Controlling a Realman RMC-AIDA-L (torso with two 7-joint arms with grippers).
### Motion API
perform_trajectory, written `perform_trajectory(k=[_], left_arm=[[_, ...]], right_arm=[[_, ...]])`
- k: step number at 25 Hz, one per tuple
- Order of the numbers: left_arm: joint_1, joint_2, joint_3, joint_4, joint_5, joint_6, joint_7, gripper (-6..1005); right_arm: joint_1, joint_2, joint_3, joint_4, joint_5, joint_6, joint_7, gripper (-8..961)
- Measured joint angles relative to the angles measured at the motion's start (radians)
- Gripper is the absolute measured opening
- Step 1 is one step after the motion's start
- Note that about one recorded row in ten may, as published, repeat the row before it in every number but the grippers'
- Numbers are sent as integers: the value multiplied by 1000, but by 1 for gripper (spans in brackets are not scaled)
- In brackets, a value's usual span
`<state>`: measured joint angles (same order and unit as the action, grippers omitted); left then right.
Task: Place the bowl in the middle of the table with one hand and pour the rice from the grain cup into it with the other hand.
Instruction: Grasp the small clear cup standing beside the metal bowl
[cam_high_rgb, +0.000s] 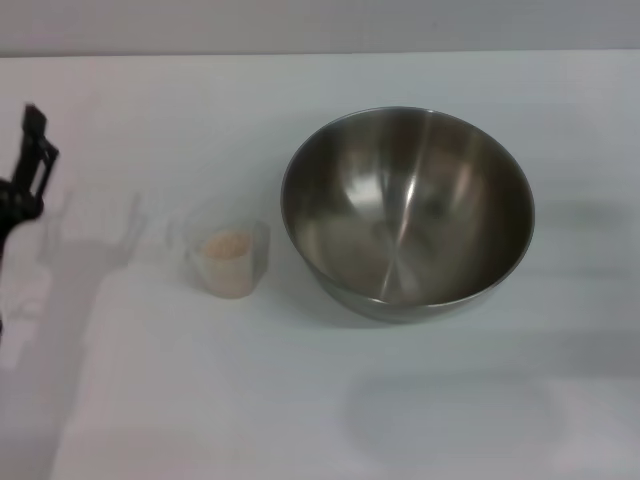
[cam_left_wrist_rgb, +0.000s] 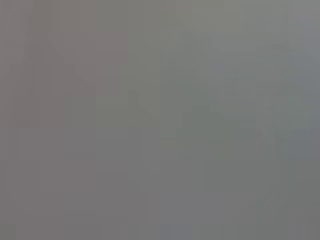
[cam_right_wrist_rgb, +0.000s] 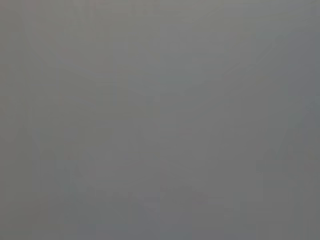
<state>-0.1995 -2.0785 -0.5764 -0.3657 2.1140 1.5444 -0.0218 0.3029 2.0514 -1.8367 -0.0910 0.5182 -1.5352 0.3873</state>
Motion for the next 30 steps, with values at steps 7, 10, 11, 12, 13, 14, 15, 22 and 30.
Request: perform_trajectory(k=[7, 10, 11, 12, 13, 14, 15, 22, 30], left_arm=[[68, 0, 152, -8, -1, -17, 114, 824], [87, 0, 193, -20, -2, -66, 142, 824], [87, 0, 193, -20, -2, -66, 142, 824], [89, 0, 197, -27, -2, -101, 142, 824], [89, 0, 197, -27, -2, -101, 142, 823], [90, 0, 197, -31, -3, -126, 142, 823], [90, 0, 197, -36, -4, -145, 143, 823], [80, 0, 197, -51, -5, -225, 143, 823], [71, 2, 200, -75, 1, -278, 152, 822]], right_arm=[[32, 0, 63, -5, 0, 85, -68, 429], [49, -6, 72, -4, -3, 94, -70, 430], [49, -6, 72, -4, -3, 94, -70, 430], [55, -7, 72, -2, -2, 100, -70, 430], [55, -7, 72, -2, -2, 100, -70, 430], [55, -7, 73, -2, -1, 103, -70, 430], [57, -8, 74, -4, -1, 106, -70, 430], [63, -9, 83, -4, -1, 109, -70, 430], [67, -10, 84, -5, -1, 118, -67, 431]])
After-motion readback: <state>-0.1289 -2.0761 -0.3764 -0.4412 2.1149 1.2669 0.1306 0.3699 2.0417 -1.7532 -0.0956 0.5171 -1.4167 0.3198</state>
